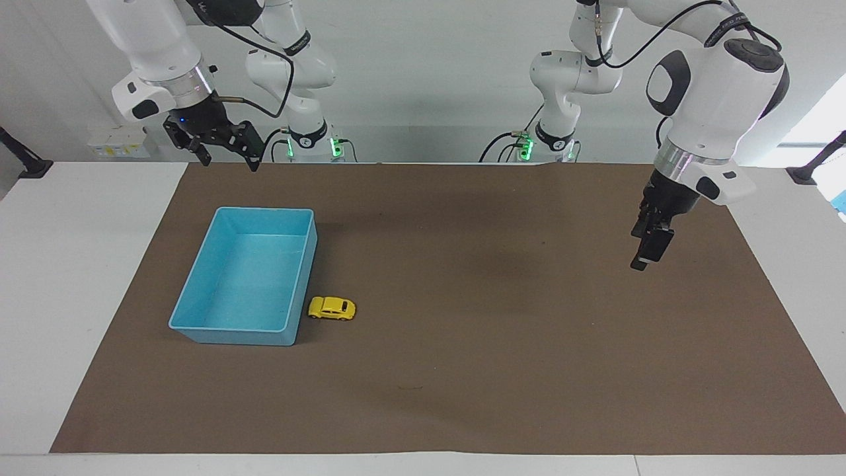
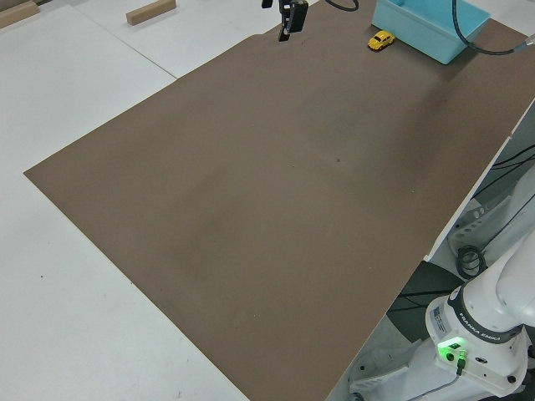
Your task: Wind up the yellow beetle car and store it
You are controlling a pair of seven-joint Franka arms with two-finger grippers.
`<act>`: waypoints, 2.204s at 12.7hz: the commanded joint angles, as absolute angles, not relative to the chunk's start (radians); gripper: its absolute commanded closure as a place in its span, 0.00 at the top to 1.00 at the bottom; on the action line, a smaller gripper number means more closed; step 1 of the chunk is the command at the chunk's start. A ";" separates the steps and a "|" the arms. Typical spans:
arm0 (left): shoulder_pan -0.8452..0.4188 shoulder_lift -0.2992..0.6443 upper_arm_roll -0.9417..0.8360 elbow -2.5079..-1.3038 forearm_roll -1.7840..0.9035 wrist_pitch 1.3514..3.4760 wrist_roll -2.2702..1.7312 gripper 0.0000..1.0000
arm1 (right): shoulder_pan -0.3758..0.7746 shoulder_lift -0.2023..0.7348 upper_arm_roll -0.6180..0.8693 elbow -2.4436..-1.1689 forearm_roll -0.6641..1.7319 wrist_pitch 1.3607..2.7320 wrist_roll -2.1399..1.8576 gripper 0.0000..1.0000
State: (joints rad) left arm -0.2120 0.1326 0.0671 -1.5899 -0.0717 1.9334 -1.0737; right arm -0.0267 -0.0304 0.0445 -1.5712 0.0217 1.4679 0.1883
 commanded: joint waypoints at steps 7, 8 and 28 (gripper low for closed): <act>-0.155 0.083 0.058 -1.578 -0.066 1.830 -0.424 1.00 | 0.011 -0.034 0.052 -1.597 0.048 1.505 0.316 1.00; -0.150 0.074 0.058 -1.578 -0.066 1.806 -0.352 1.00 | 0.023 -0.034 0.052 -1.609 0.048 1.523 0.333 1.00; -0.095 -0.025 0.041 -1.531 0.009 1.579 0.097 1.00 | 0.161 0.104 0.052 -1.643 0.049 1.726 1.349 1.00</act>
